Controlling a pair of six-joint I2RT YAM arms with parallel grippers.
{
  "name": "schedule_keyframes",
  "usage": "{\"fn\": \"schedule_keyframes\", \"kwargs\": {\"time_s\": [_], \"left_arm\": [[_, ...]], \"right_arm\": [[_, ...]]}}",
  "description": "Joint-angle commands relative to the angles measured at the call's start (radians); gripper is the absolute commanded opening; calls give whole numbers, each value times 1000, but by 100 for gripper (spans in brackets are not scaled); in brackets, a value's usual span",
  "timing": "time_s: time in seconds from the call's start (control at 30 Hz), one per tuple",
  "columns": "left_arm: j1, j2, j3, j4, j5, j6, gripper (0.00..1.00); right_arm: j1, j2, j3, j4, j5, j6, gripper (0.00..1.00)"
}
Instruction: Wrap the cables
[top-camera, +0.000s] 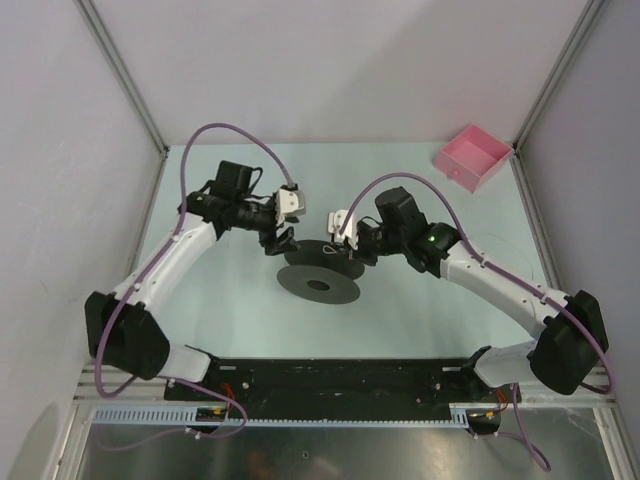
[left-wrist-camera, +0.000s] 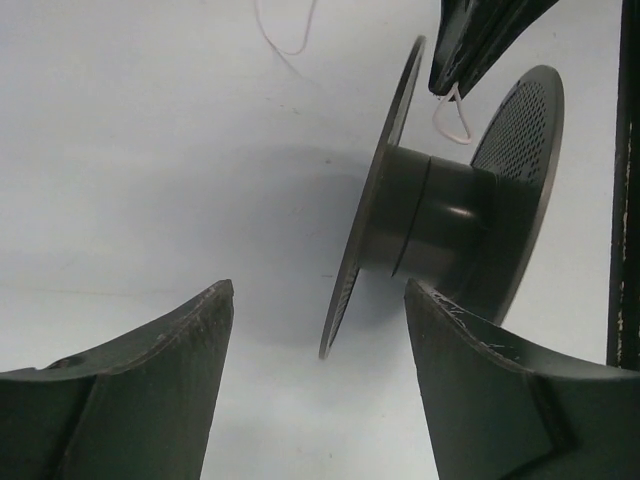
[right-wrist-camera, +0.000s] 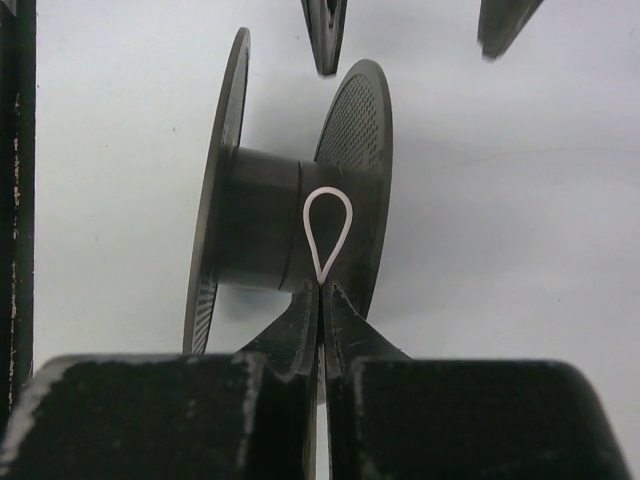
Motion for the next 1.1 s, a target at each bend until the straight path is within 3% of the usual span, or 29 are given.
{"fn": "schedule_keyframes", "kwargs": {"time_s": [0.0,0.17,0.4,0.8,0.87,1.07], "left_arm": [[-42,49,-10,45,57,127,73],[-66,90,-6,59,81,89,64],[-73,82,-47,72,89,44,40],[-73,43,-96,81,107,51,27],[-72,46,-93,81,109,56,29],[-70,57,-79,81,142,53,48]], "right_arm": [[16,-36,19,-32,62,-16,0],[47,-48,20,-46,149,-12,0],[153,-80,11,-108,262,127,0],[115,-31,-69,141,289,226,0],[109,-29,-80,168,278,219,0],[103,-15,-93,205,242,204,0]]}}
